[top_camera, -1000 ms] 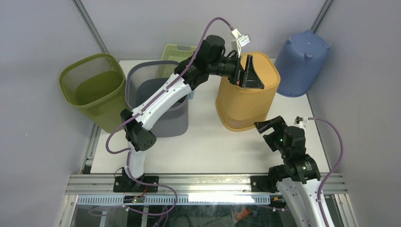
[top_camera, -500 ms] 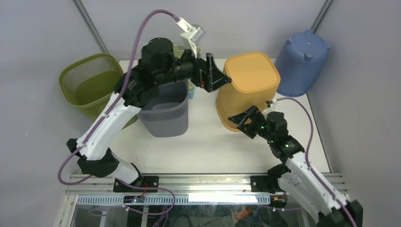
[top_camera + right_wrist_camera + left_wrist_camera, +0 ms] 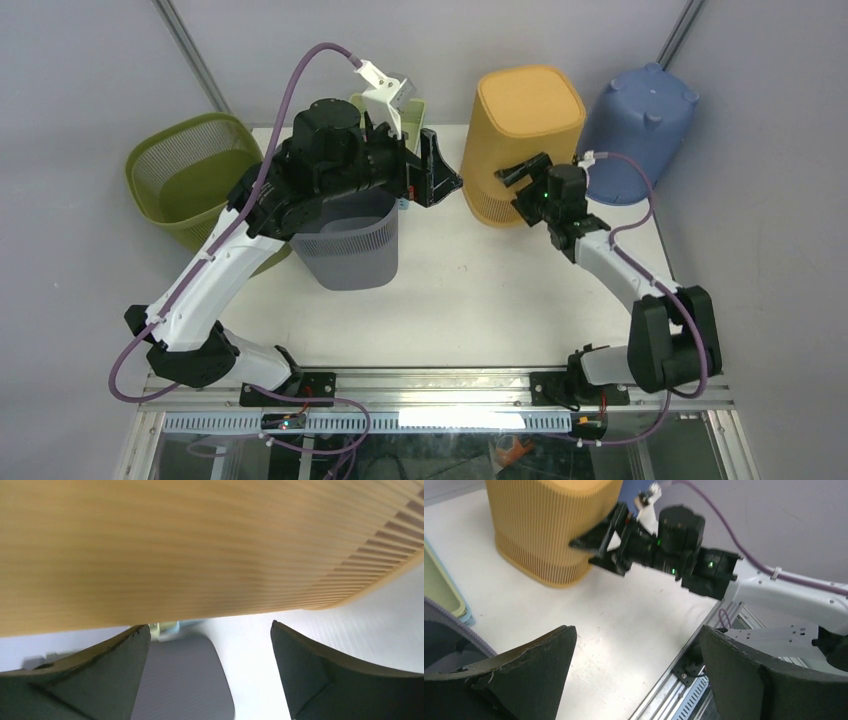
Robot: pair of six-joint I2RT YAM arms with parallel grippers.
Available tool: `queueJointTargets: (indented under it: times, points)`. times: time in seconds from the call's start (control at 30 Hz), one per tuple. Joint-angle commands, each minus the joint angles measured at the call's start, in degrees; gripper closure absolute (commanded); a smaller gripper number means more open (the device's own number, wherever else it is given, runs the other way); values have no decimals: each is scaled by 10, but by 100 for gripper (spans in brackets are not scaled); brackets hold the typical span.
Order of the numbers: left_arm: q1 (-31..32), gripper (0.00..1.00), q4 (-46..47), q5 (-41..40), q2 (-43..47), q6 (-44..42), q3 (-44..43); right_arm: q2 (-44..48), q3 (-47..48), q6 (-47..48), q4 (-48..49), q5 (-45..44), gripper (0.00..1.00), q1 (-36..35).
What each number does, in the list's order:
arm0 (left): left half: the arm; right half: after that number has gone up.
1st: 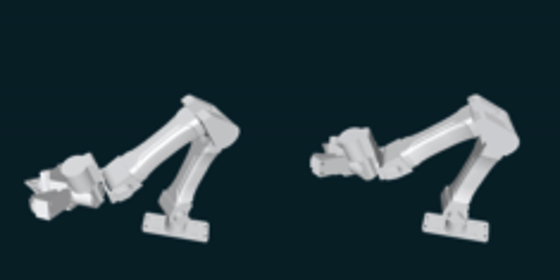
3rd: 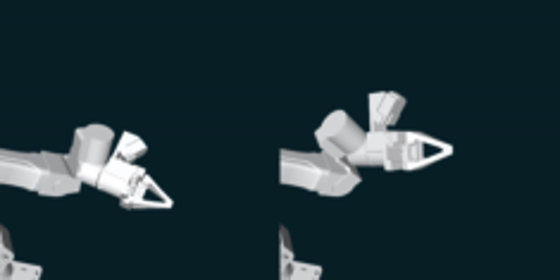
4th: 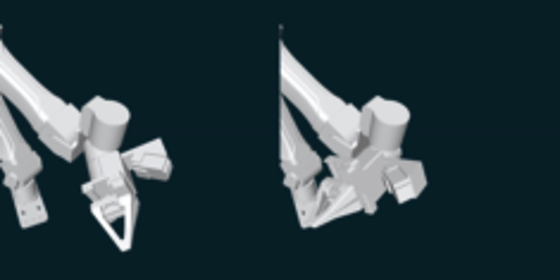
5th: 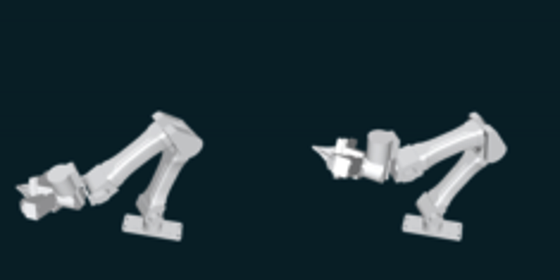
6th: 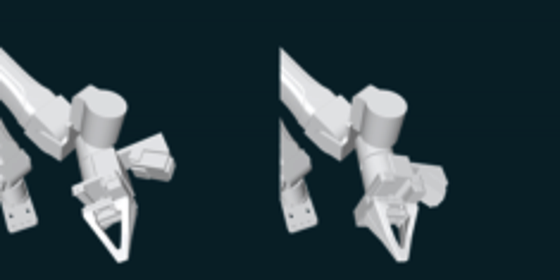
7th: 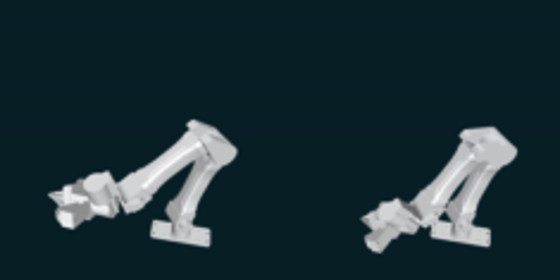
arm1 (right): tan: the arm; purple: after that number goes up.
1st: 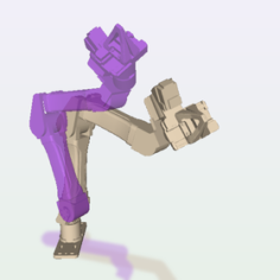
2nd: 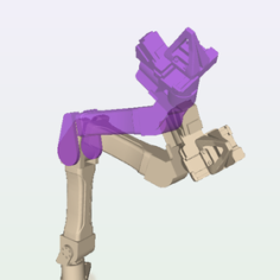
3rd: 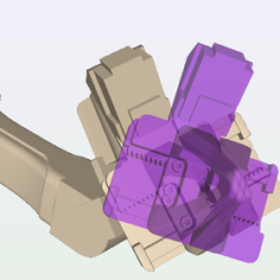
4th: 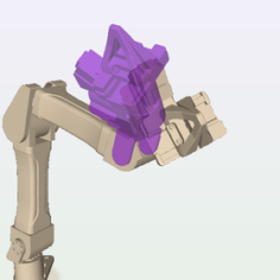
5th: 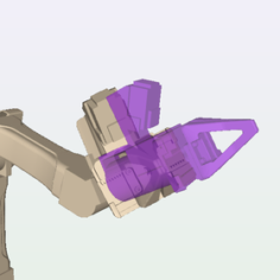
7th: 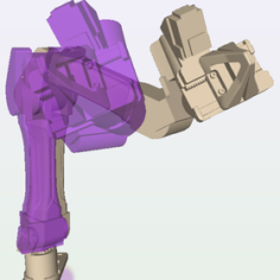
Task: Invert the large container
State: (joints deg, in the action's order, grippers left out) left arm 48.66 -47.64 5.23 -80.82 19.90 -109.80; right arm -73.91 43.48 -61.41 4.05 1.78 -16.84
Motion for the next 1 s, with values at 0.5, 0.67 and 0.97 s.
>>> queueJointTargets:
  times: [0.5, 0.67, 0.97]
  points:
    - [-1, 1, -60, -106, 39, -14, 14, -165, 192, 54, 52, -142, 5, -81]
    - [-1, 1, -96, -155, 65, -1, 25, -242, 284, 53, -2, -137, 6, -48]
    - [-1, 1, -147, -260, 61, 9, 66, -157, 264, 123, -62, -72, 5, -85]
